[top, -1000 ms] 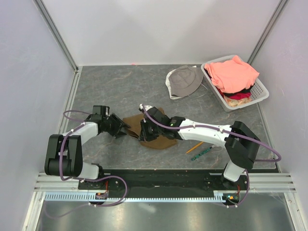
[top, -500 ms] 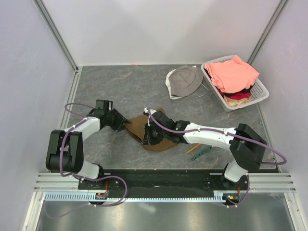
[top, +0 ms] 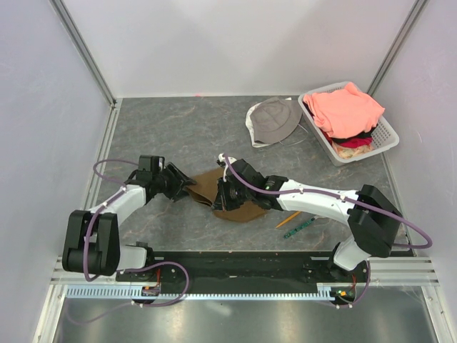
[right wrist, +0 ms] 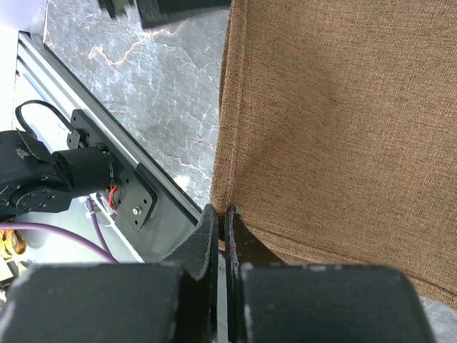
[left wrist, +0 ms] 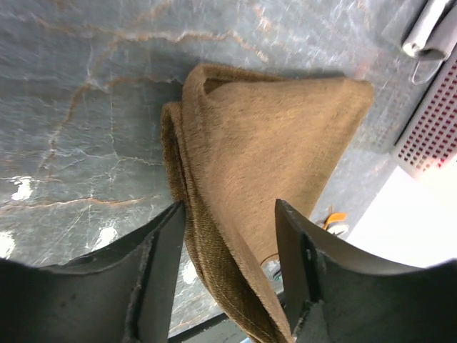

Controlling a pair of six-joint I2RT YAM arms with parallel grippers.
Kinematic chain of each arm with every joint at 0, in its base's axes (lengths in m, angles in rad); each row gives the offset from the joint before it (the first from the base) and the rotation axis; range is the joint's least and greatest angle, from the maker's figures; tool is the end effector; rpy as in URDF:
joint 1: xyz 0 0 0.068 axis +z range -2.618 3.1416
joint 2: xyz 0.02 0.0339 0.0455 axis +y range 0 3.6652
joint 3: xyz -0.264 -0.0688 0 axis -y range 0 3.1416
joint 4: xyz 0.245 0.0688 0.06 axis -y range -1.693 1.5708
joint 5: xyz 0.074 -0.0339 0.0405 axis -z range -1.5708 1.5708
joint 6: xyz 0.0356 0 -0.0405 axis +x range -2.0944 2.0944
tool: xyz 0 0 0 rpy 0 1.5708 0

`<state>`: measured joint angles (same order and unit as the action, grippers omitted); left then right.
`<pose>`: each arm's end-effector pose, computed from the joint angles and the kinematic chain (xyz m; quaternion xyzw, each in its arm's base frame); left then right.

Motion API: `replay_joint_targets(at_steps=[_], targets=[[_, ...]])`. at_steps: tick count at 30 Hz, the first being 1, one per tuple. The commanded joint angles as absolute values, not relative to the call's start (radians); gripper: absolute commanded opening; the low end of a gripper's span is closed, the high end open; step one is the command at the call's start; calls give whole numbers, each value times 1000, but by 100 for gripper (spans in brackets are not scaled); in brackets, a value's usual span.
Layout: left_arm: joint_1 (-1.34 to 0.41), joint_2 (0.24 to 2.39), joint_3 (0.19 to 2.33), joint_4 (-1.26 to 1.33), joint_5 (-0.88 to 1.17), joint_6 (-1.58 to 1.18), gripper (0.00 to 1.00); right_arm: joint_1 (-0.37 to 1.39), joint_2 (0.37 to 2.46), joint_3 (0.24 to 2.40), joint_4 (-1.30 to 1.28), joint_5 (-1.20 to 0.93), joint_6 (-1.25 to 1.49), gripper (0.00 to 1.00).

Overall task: Fold the napkin into a case and place the utensils inside
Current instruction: Pick up the lower triangle-folded napkin from the center of the board.

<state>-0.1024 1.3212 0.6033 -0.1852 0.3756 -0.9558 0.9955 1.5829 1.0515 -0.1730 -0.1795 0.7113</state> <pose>0.2425 -0.0380 0.1692 -0.3285 0.8703 -0.3148 0.1889 0.1840 0.2954 0.2345 -0.1653 0.8895 0.3685 0.2136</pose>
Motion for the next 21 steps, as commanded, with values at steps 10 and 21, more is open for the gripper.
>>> replay_joint_targets(at_steps=[10, 21], targets=[[-106, 1382, 515, -32, 463, -1071, 66, 989, 1549, 1106, -161, -189, 706, 0], [-104, 1520, 678, -110, 374, -956, 49, 991, 1531, 1037, -132, -206, 722, 0]])
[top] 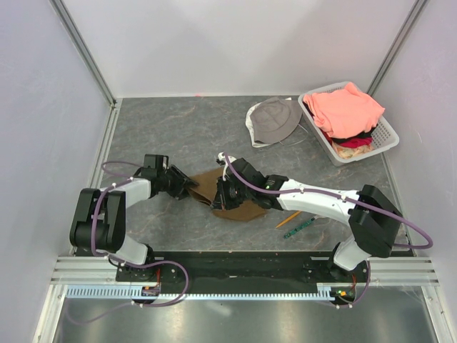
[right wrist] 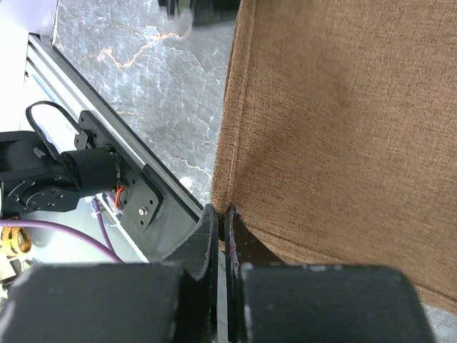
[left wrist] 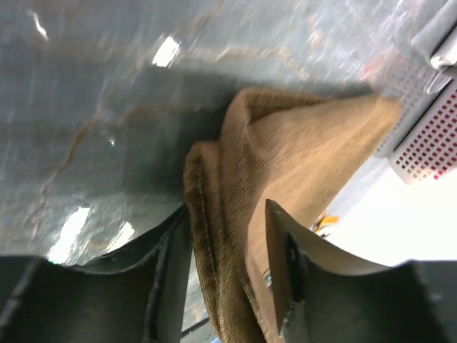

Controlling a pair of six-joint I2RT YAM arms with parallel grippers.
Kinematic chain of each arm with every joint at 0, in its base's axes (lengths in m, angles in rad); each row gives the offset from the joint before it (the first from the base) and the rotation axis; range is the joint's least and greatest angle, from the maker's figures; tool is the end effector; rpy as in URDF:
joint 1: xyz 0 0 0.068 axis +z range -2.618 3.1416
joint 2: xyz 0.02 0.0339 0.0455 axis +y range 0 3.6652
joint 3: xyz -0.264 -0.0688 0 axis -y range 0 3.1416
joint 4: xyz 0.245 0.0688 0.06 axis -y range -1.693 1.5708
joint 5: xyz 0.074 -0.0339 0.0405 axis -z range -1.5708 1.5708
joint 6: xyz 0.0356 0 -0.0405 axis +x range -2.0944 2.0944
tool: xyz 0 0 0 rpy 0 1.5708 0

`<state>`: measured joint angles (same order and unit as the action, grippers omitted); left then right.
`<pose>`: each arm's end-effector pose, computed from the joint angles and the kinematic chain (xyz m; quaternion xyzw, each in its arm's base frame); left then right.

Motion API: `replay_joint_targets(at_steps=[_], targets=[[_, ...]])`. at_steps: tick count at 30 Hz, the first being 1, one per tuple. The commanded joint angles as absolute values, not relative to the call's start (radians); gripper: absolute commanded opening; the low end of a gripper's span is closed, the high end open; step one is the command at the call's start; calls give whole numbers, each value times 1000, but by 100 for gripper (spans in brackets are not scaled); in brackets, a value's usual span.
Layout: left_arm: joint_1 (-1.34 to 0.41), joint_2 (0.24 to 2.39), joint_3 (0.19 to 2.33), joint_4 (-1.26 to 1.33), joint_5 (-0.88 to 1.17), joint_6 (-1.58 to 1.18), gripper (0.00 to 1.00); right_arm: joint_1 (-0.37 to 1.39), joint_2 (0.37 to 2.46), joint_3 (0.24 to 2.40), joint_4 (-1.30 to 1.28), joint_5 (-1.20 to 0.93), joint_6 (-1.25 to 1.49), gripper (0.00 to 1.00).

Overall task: Fold the napkin into a case and place the utensils inside
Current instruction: Pick up the lower triangle-folded napkin from the center of the board, then fold the lower triangle-folded napkin at the center of the board.

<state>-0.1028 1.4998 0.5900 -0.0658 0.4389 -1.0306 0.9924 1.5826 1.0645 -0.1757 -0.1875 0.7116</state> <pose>0.2557 -0.0416 0.1323 -0.3604 0.8631 -0.3292 0.1297 0.1855 0.2962 0.2386 -0.1655 0.8870 0.3739 0.2146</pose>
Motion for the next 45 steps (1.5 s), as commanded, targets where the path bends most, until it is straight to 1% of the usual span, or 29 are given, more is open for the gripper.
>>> replay_joint_targets(at_steps=[1, 2, 3, 5, 6, 9, 12, 15, 17, 19, 22, 26, 28, 32, 35, 37, 39, 40, 42, 45], targets=[[-104, 1517, 701, -127, 342, -940, 45, 989, 1514, 1023, -129, -204, 724, 0], [-106, 1514, 712, -146, 330, -925, 42, 989, 1506, 1008, -118, -206, 724, 0], [-106, 1499, 727, -178, 318, -892, 33, 989, 1499, 976, -112, -213, 726, 0], [-115, 1482, 739, -219, 267, -859, 29, 989, 1477, 942, -103, -216, 726, 0], [-120, 1461, 747, -251, 249, -827, 23, 989, 1462, 902, -92, -222, 730, 0], [-138, 1415, 746, -308, 190, -792, 14, 991, 1445, 827, -58, -238, 741, 0], [-161, 1378, 730, -330, 153, -785, 9, 1000, 1436, 760, -11, -259, 761, 0], [-208, 1339, 753, -380, 95, -788, 6, 1011, 1418, 706, 38, -271, 790, 0], [-271, 1319, 781, -440, 6, -795, 6, 1017, 1405, 680, 67, -281, 813, 0], [-311, 1318, 825, -485, -93, -802, 2, 1019, 1382, 643, 80, -281, 824, 0], [-373, 1334, 879, -535, -179, -837, 2, 1019, 1355, 611, 74, -270, 822, 0], [-471, 1413, 985, -615, -290, -899, 2, 1017, 1328, 577, 86, -282, 844, 0], [-485, 1460, 1025, -629, -314, -920, 2, 1020, 1331, 552, 112, -311, 862, 0], [-483, 1505, 1045, -621, -311, -942, 2, 1051, 1368, 558, 144, -311, 864, 0], [-474, 1539, 1075, -646, -330, -917, 2, 1100, 1423, 592, 182, -301, 879, 0], [-456, 1526, 1054, -629, -325, -907, 2, 1130, 1494, 627, 193, -287, 874, 0], [-427, 1502, 982, -539, -270, -821, 2, 1164, 1570, 686, 186, -272, 867, 0], [-411, 1493, 959, -456, -171, -790, 2, 1172, 1591, 699, 187, -272, 867, 0], [-384, 1494, 930, -440, -115, -752, 2, 1180, 1636, 730, 192, -272, 865, 0], [-376, 1514, 931, -430, -107, -698, 2, 1178, 1664, 788, 121, -230, 815, 0]])
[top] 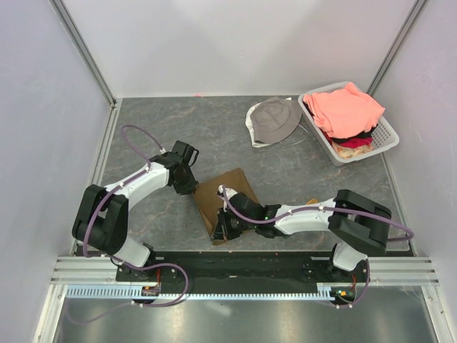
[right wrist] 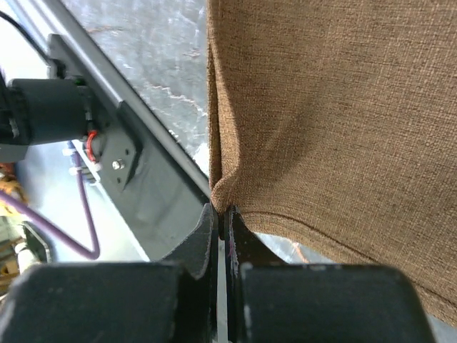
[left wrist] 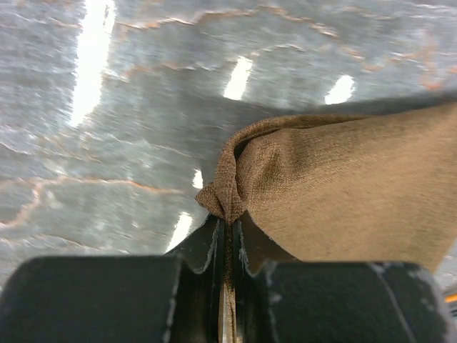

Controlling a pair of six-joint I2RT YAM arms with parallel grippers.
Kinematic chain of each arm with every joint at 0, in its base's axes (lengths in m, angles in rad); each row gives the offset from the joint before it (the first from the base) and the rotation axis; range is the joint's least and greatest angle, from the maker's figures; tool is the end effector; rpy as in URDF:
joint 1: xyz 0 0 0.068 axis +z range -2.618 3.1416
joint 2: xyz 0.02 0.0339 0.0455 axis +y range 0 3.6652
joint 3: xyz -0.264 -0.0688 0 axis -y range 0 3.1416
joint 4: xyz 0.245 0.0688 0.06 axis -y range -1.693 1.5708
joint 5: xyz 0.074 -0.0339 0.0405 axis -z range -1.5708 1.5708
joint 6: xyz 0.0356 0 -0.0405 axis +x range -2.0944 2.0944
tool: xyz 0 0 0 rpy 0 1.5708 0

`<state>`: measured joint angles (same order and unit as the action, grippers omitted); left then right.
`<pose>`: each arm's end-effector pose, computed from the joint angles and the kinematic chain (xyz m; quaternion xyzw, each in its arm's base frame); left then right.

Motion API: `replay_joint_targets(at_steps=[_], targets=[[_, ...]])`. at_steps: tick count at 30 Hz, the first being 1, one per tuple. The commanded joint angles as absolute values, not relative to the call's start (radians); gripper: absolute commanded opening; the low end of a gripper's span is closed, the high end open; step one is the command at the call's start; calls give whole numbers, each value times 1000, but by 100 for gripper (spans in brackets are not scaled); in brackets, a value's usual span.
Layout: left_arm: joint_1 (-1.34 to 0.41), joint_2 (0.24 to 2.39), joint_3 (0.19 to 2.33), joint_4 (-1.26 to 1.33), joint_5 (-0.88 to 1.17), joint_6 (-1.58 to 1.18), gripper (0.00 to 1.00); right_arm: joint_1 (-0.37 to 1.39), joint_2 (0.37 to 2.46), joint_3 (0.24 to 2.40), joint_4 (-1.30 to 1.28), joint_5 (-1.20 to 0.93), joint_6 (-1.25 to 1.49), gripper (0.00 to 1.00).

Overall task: Fold the napkin into a case and place the utensils inside
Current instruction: Fold the lower triangle-folded napkin at the center of the board.

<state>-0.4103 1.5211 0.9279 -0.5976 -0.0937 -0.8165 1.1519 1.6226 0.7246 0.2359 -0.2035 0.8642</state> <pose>0.2619 -0.1103 0.1883 -0.2065 0.9590 -0.0710 0.1807 0.1232 0.2945 0.1560 -0.1723 0.8783 0.4180 0.1557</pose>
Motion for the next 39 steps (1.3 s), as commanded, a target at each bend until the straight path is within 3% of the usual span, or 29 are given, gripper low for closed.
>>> replay_joint_targets(at_steps=[1, 3, 6, 10, 14, 17, 18, 20, 21, 24, 25, 27, 39], targets=[[-376, 1519, 933, -430, -103, -689, 2, 1178, 1667, 802, 77, -219, 805, 5], [-370, 1532, 933, -419, -94, -672, 2, 1169, 1678, 836, 52, -227, 779, 21], [-365, 1542, 920, -388, -65, -669, 2, 1135, 1675, 877, 6, -242, 743, 35], [-365, 1548, 905, -367, -35, -676, 2, 1049, 1652, 937, -69, -252, 691, 68], [-364, 1557, 897, -354, -25, -676, 2, 945, 1690, 1058, -123, -252, 635, 77], [-364, 1555, 887, -351, -23, -680, 2, 885, 1796, 1158, -127, -250, 615, 69], [-364, 1554, 884, -351, -23, -680, 2, 870, 1821, 1182, -129, -242, 618, 59], [-362, 1548, 877, -350, -21, -680, 2, 839, 1900, 1268, -127, -270, 620, 48], [-361, 1548, 877, -348, -20, -678, 2, 831, 1925, 1296, -127, -271, 621, 35], [-357, 1539, 870, -350, -12, -676, 2, 813, 2006, 1380, -129, -275, 627, 9], [-357, 1537, 870, -350, -12, -676, 2, 805, 2022, 1414, -127, -275, 629, 5], [-357, 1531, 864, -347, -8, -678, 2, 804, 2062, 1443, -127, -264, 626, 0], [-357, 1488, 839, -333, 35, -715, 2, 787, 2244, 1574, -146, -252, 604, 0]])
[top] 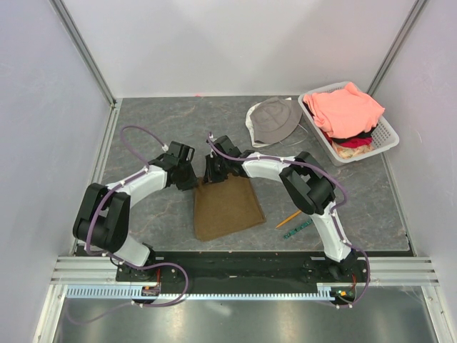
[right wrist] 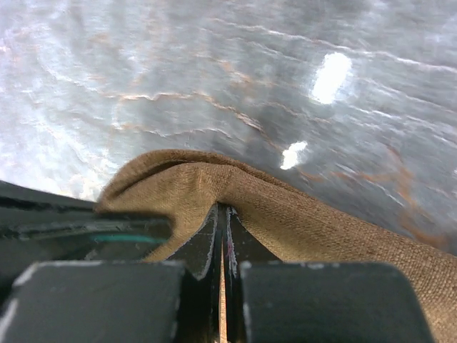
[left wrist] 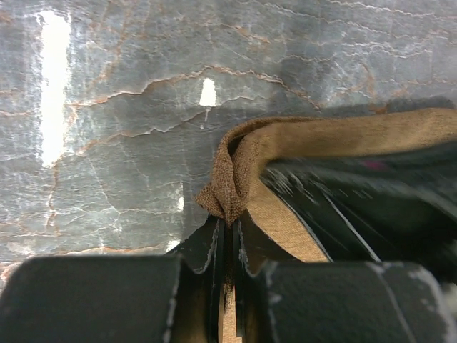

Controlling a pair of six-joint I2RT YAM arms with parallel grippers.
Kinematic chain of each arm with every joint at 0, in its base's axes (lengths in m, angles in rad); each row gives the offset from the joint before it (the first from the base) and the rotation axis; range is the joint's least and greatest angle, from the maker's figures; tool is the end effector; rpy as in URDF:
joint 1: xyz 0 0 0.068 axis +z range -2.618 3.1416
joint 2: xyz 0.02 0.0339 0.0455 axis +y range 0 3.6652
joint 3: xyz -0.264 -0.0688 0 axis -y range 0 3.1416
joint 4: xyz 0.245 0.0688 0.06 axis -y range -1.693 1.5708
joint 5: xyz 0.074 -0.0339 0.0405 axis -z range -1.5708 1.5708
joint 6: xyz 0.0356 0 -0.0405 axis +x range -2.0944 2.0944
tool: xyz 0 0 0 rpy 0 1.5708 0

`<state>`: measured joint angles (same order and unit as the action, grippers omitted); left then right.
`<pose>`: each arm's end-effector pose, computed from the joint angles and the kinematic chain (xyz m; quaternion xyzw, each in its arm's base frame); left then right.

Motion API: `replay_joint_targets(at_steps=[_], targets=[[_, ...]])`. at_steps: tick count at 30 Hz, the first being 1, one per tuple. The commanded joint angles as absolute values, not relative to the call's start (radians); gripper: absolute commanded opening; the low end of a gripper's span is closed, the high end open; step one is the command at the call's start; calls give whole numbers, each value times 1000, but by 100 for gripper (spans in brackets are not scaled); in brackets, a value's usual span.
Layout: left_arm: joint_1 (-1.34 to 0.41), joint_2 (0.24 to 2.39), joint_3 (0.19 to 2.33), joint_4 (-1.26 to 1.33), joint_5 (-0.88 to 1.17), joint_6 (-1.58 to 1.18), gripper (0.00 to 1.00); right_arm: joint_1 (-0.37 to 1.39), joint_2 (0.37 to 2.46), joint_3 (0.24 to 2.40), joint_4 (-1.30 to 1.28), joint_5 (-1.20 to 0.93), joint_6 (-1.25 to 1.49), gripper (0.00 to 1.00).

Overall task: Fold the napkin into a case and place the utensils inside
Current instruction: Fold the lower triangle-folded napkin at the center of the board.

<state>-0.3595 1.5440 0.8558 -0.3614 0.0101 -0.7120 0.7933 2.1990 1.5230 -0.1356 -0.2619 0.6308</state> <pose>0.2759 -0.1041 0.1731 -0.1681 0.9515 -0.1357 0.2191 0.3290 0.3474 0.1420 -0.1230 0.9139 0.3319 0.1989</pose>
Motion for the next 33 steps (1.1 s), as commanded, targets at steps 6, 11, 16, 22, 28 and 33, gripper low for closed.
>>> replay_joint_targets(at_steps=[6, 11, 16, 22, 28, 33], targets=[[-357, 1463, 815, -330, 23, -752, 2, 788, 2189, 1594, -225, -192, 540, 8], [-357, 1457, 798, -330, 23, -775, 2, 796, 2070, 1628, -375, -118, 486, 35], [-354, 1436, 788, -337, 18, -793, 2, 891, 1883, 1467, -436, -16, 446, 59], [-351, 1425, 782, -348, 32, -831, 2, 1115, 1755, 1289, -472, 181, 475, 72], [-341, 1451, 775, -348, 52, -847, 2, 1288, 1790, 1307, -508, 299, 522, 73], [-331, 1460, 769, -342, 63, -851, 2, 1377, 1902, 1396, -535, 339, 525, 68]])
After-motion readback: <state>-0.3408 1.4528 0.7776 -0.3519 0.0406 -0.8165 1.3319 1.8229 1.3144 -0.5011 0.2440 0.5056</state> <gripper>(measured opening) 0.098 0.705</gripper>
